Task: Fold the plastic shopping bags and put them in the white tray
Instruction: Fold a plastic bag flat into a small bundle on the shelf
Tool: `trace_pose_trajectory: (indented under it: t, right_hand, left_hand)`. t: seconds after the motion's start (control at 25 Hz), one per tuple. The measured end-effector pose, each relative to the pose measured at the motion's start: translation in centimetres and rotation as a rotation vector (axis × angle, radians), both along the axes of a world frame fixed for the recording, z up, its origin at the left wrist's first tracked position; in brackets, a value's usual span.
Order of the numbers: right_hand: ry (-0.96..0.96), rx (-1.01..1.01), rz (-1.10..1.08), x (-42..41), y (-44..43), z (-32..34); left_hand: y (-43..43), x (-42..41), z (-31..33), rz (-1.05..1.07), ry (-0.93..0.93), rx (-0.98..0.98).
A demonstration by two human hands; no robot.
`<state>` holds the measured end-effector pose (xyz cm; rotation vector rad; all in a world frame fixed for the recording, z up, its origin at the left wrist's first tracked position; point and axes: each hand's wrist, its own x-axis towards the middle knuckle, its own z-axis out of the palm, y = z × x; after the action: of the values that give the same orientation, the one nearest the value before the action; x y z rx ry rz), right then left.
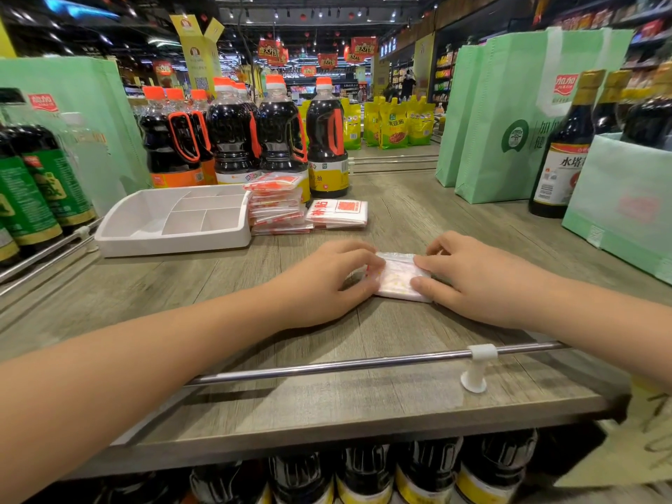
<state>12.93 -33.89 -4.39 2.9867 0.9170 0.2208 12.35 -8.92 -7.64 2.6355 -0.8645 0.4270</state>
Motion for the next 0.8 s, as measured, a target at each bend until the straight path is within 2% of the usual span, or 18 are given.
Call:
trace_pose_trajectory:
  t: [0.08, 0.2, 0.44, 0.52, 0.64, 0.8]
  right_hand:
    - [-0.037, -0.022, 0.066, 0.1, 0.0, 0.1]
    - [0.004, -0.025, 0.12, -0.1, -0.2, 0.1]
    - [-0.01, -0.001, 0.159, -0.7, -0.5, 0.2]
    - [-0.009, 0.07, 0.141, -1.1, -0.4, 0.5]
    - [0.08, 0.29, 0.108, -0.8, 0.1, 0.6]
    - [0.171, 0.367, 0.062, 0.5, 0.4, 0.6]
  left_hand:
    - [0.3, 0.0, 0.1, -0.027, 0.047, 0.058]
    - [0.4, 0.1, 0.7, -0.034, 0.076, 0.115]
    - [-0.1, -1.1, 1.8, -0.032, -0.046, 0.252]
    - [-0.3, -1.6, 1.9, 0.002, -0.04, 0.132]
    - [-0.9, -1.3, 1.9, 0.078, 0.119, -0.21]
    - [-1.3, -0.4, 1.5, 0.164, 0.225, -0.294]
